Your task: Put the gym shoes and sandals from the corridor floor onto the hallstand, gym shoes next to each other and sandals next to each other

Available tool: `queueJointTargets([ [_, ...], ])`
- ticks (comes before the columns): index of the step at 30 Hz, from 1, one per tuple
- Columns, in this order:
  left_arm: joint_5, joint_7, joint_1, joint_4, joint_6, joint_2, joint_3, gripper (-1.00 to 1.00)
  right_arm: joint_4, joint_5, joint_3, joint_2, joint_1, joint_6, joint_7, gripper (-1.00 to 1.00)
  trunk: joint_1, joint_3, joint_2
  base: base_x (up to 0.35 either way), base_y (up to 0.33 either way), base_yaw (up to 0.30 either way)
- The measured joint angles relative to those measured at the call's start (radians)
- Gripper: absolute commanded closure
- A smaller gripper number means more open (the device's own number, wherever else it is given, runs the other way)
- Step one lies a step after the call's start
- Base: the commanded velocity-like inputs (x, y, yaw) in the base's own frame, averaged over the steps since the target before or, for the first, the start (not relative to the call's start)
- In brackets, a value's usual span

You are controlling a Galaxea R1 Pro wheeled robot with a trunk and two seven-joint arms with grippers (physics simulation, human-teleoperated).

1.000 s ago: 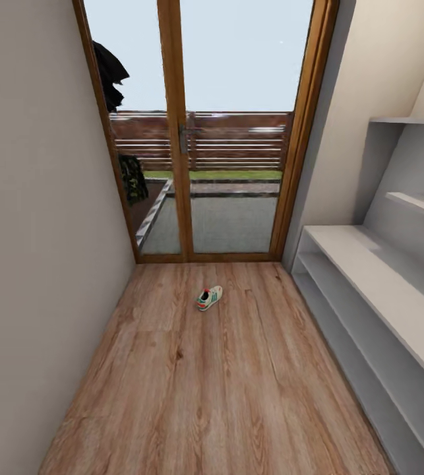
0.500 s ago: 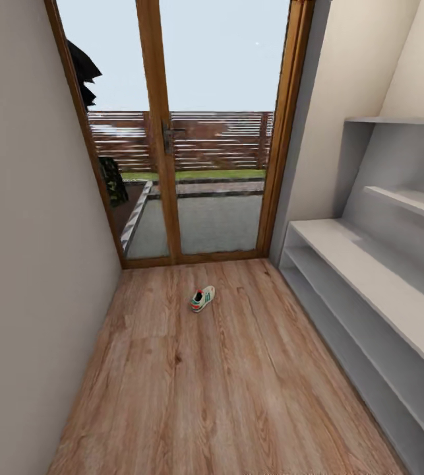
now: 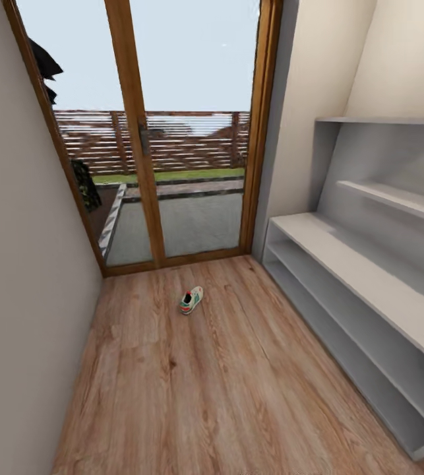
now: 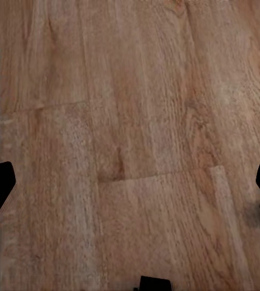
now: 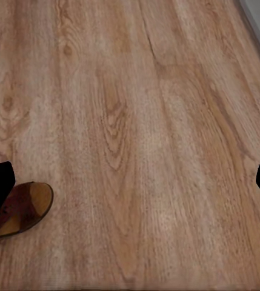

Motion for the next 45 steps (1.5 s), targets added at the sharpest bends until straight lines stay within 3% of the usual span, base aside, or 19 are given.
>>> queueJointTargets([
  [45, 0.001, 0.000, 0.000, 0.001, 0.000, 0.000, -0.001, -1.00, 0.000, 0.000, 0.000, 0.000, 0.000, 0.000, 0.000, -1.00, 0.000, 0.000, 0.000, 0.000, 0.018, -0.265],
])
